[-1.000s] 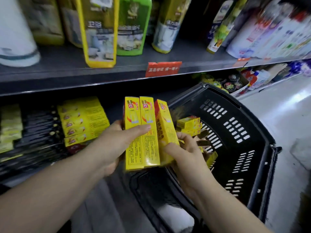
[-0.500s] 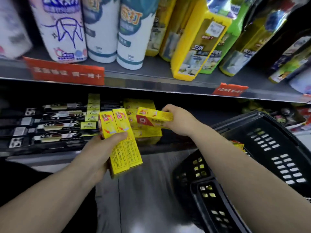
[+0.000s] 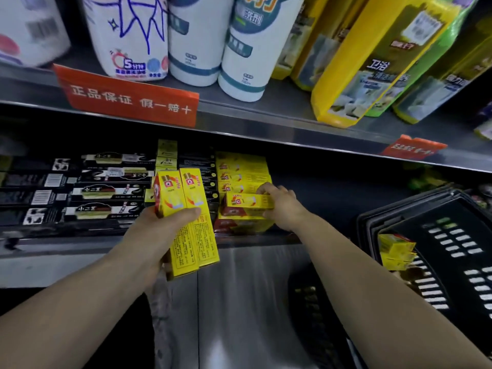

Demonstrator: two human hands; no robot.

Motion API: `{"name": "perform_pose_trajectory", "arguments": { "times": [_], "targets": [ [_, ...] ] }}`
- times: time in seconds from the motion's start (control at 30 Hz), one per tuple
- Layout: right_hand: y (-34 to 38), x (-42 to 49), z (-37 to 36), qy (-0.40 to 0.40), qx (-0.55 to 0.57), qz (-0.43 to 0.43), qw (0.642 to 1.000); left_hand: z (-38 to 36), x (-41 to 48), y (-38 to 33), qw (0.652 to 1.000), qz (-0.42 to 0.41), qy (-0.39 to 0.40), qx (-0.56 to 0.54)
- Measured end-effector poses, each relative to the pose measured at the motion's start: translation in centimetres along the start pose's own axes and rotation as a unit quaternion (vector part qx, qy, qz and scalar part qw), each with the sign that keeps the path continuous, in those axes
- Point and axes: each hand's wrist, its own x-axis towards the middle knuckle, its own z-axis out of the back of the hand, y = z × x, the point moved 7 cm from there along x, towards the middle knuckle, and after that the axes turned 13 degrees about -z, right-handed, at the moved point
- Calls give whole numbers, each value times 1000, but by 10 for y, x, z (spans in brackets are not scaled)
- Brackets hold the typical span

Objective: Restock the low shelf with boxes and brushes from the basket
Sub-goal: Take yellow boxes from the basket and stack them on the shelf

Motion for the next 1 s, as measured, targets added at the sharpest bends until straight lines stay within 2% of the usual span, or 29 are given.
{"name": "perform_pose_trajectory", "arguments": {
  "times": [0.27, 0.57, 0.7, 0.83, 0.87, 0.93, 1.0],
  "targets": [
    [-8, -1, -4, 12, 63, 1, 998, -10, 3, 2, 1000, -9, 12, 5],
    [-2, -1, -7, 12, 80, 11, 997, -18, 1, 4, 1000, -16, 20, 10],
    [-1, -3, -5, 10, 63, 5, 998, -22, 1, 5, 999, -17, 27, 19],
    [8, -13, 7, -18, -16, 17, 1000, -26, 1, 6, 999, -21, 27, 12],
    [15, -19, 16, -40, 14, 39, 998, -27, 1, 6, 999, -21, 26, 6],
    [29, -34, 35, -56, 159, 74, 983, -30, 2, 7, 1000, -21, 22, -7],
    [42, -50, 38, 13, 313, 77, 947, -33, 2, 7, 999, -23, 18, -20]
  ]
}}
